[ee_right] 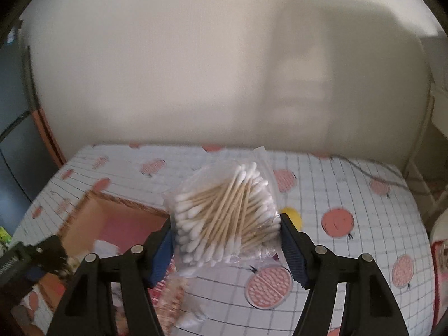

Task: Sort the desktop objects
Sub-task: 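Carry the black car and cotton swab bag over the pink box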

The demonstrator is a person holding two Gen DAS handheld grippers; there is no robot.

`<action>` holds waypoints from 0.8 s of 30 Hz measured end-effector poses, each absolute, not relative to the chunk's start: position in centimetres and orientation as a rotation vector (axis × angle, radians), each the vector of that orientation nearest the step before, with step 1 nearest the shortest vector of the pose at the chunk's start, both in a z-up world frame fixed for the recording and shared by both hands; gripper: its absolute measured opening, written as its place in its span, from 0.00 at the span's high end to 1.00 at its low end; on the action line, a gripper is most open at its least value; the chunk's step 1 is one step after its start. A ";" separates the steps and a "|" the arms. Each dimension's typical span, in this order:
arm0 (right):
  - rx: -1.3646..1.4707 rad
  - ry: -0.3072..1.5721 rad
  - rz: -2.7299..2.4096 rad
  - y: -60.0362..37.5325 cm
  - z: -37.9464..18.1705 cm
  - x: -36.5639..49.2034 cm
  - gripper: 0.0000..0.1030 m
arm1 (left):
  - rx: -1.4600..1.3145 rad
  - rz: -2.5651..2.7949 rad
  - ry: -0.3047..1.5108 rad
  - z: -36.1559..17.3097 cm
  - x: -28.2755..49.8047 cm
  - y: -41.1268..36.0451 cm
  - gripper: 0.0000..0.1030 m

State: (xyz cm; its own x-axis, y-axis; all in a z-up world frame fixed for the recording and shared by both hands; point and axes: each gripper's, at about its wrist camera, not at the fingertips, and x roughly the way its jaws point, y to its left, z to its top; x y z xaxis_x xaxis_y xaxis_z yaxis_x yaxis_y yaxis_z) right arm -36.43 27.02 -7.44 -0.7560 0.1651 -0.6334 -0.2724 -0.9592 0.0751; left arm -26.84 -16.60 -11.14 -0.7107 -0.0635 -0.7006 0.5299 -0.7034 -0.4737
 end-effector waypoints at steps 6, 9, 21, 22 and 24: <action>-0.983 0.166 2.829 23.2 -6.4 -37.6 0.30 | 0.874 -2.409 0.997 -10.6 -25.4 -18.2 0.26; -1.033 0.145 2.859 21.5 -7.1 -38.3 0.30 | 0.846 -2.382 1.011 -10.7 -24.9 -19.0 0.26; -1.195 0.133 2.885 18.3 -10.2 -39.3 0.30 | 0.858 -2.320 1.019 -11.9 -24.5 -20.5 0.26; -1.198 0.132 2.884 18.3 -10.3 -39.3 0.30 | 0.863 -2.319 1.019 -12.0 -24.5 -20.5 0.26; -1.205 0.134 2.880 18.2 -10.4 -39.2 0.30 | 0.867 -2.316 1.021 -12.1 -24.5 -20.5 0.26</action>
State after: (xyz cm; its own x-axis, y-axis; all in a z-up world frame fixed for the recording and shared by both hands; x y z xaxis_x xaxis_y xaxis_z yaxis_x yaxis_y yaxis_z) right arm -39.20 18.24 -10.37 -0.7027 -0.0177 -0.7113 -0.0484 -0.9962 0.0725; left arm -24.54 -20.50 -12.06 -0.6940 -0.1552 -0.7030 0.6236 -0.6176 -0.4793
